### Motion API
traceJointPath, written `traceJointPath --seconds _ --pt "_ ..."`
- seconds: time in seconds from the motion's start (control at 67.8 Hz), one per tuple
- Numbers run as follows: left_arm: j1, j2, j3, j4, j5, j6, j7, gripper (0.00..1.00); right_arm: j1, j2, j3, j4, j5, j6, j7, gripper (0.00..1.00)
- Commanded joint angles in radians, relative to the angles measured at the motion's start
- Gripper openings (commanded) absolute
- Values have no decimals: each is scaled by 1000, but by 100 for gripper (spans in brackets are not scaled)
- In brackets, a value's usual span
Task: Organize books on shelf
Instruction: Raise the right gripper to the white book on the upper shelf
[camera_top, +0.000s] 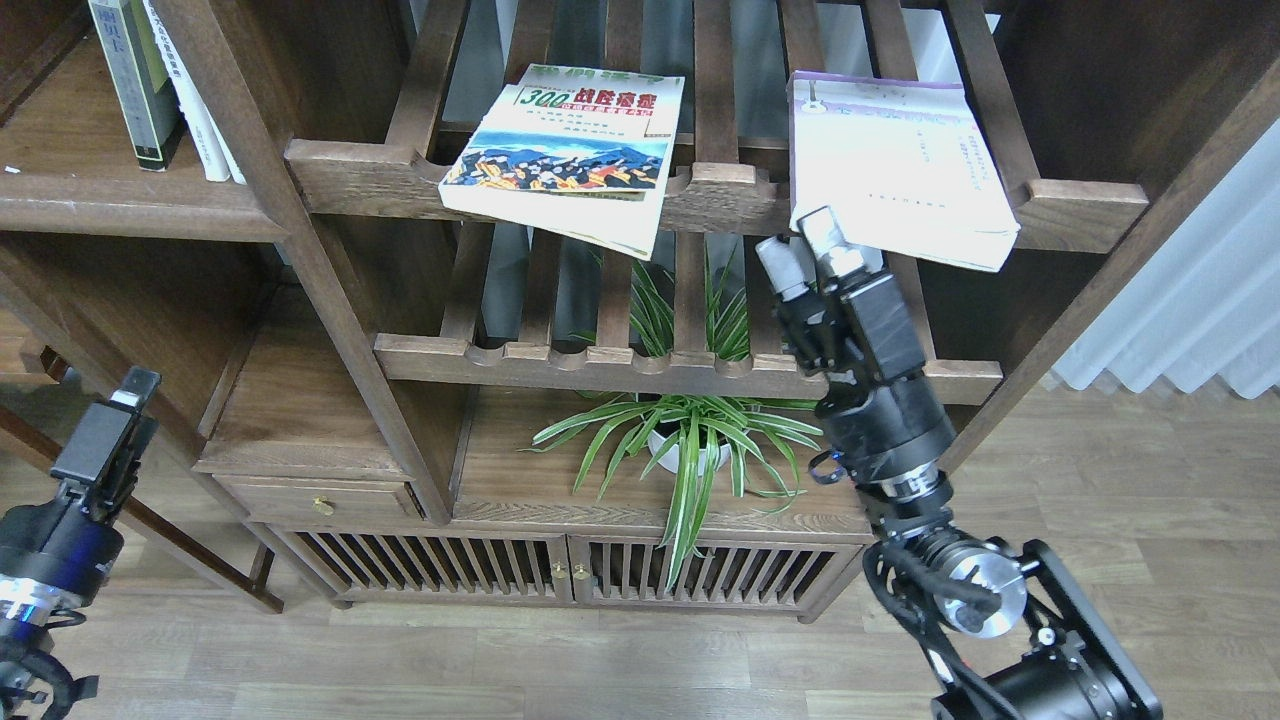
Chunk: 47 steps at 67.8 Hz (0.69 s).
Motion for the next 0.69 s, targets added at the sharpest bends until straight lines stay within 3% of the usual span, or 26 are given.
traceJointPath --seconds 0.0,0.516,0.678 --pt "-2 0 2 0 0 0 0 97 -1 0 16 -1 1 0 1 99" --pt "-2 -2 10 0 0 0 0 97 -18 -51 91 -16 1 -1 5 98" --pt "-2 -2 10 0 0 0 1 97 -18 -49 91 -15 3 -5 5 93"
